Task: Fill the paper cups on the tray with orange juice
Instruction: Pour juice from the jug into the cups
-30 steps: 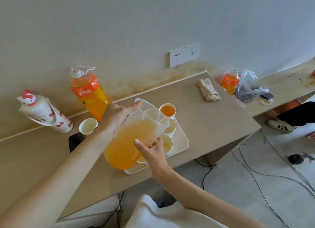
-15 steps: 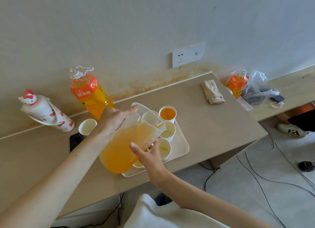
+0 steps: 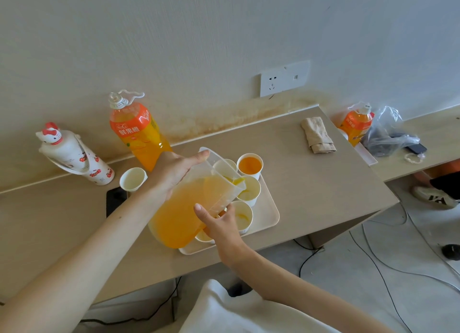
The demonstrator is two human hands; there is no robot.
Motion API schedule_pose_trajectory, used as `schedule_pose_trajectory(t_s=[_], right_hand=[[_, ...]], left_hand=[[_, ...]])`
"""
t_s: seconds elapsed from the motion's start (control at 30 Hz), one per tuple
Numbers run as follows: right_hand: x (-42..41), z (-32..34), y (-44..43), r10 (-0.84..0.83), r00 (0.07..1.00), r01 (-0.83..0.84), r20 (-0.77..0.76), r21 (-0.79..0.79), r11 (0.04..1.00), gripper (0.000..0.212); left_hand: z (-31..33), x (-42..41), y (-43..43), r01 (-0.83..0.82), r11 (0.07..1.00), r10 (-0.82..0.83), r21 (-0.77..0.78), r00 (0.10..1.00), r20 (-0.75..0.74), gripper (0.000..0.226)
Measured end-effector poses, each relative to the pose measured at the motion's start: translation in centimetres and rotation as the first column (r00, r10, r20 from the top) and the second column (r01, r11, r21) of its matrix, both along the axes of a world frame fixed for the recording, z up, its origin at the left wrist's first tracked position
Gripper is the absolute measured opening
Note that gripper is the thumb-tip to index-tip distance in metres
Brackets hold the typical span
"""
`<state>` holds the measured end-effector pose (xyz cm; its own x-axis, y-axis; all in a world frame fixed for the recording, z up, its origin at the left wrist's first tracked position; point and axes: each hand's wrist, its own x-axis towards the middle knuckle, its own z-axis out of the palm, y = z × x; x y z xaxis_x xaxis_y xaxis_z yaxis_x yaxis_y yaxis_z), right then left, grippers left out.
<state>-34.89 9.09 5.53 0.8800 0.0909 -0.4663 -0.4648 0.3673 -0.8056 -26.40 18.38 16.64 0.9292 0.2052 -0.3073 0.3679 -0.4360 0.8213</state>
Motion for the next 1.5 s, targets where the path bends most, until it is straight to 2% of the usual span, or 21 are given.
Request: schedule_pose_trajectory(t_s=[0.3,0.67,0.97,1.5], right_hand=[[-0.01,0.23,-0.16,-0.001,1.0,0.001,0.002,0.024,1.0,0.094],[0.28,0.29,0.03,-0.002,1.0,0.002,-0.002,0.027,1.0,0.097],[0.45,0.76,-0.07,-0.001,1.0,0.0,0.029,0.044,0.999,0.08],[0.3,0.51,-0.07,0.001,1.0,-0.001,0.009,0.049,0.999,0.093]], left_hand=[[0.15,0.1,-0.1,0.012,1.0,-0.011,0.015,1.0,-0.009,0.064],[0.44,0.25,-0.07,0.014,0.999,-0.014,0.029,1.0,-0.009,0.064],[0.62,0.39,-0.04,0.018,0.999,-0.017,0.044,1.0,-0.015,0.065],[0.67,0.28,-0.4,0.004,0.998,-0.002,0.058,1.0,-0.027,0.063]])
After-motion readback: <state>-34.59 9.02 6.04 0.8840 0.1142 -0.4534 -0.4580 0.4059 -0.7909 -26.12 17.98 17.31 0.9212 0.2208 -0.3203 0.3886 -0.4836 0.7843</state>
